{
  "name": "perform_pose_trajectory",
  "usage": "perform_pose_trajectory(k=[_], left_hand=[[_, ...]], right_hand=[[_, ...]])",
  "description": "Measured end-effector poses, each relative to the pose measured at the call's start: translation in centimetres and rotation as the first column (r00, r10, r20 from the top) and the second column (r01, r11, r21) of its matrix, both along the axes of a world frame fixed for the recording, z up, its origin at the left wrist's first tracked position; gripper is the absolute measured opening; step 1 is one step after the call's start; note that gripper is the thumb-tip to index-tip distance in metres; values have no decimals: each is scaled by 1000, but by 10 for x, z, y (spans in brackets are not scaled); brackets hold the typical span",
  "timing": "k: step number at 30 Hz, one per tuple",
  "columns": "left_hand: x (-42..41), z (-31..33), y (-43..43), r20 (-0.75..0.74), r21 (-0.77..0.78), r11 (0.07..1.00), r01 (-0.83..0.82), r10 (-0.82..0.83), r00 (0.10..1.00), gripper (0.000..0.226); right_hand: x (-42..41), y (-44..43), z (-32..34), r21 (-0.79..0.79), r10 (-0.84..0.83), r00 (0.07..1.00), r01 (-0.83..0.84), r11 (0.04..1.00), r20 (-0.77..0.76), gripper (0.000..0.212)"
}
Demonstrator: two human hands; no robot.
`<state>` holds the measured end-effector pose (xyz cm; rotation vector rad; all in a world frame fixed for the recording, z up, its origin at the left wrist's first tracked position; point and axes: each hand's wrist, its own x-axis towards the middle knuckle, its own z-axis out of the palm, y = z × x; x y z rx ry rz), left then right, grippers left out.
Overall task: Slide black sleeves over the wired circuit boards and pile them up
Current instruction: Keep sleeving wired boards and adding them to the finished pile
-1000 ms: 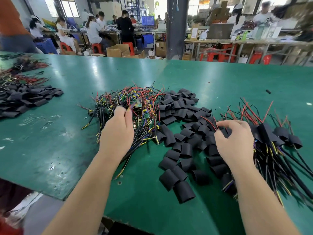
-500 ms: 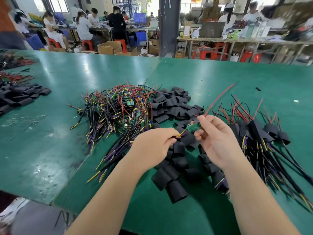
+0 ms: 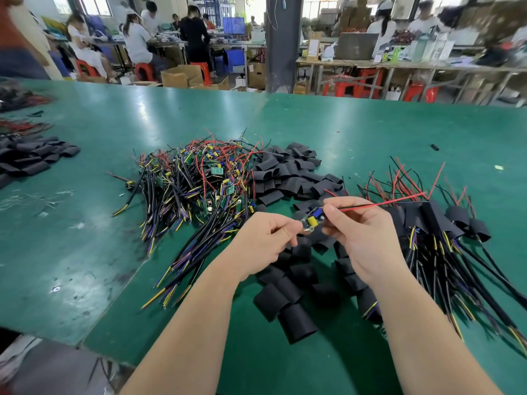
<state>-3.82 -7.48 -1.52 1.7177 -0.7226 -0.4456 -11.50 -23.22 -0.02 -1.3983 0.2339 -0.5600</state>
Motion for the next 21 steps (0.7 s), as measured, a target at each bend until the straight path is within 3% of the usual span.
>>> perform_pose_trajectory(k=[4, 8, 13, 15, 17, 21], left_hand=[[-4, -2, 9, 350, 192, 981, -6, -63, 935, 27], [-5, -5, 11, 467, 262, 962, -78, -55, 883, 19], [-3, -10, 13, 471, 162, 956, -243, 142, 871, 22], [-5, -9, 12, 480, 90, 951, -297, 219, 849, 23], [-8, -8, 10, 547, 37, 948, -316, 246, 800, 24], [-21, -3, 3, 664, -73, 954, -290, 264, 700, 24]], right_hand=[[0, 0, -4, -197, -111, 989, 90, 976, -101, 16], [0, 1, -5, -310, -110, 983, 60, 949, -147, 14], [1, -4, -5, -465, -125, 982, 47, 884, -139, 11], [-1, -11, -6, -521, -125, 973, 7, 854, -192, 26], [-2, -17, -7, -614, -174, 955, -10, 789, -239, 36], [11, -23, -3, -789, -285, 919, -45, 612, -274, 30]])
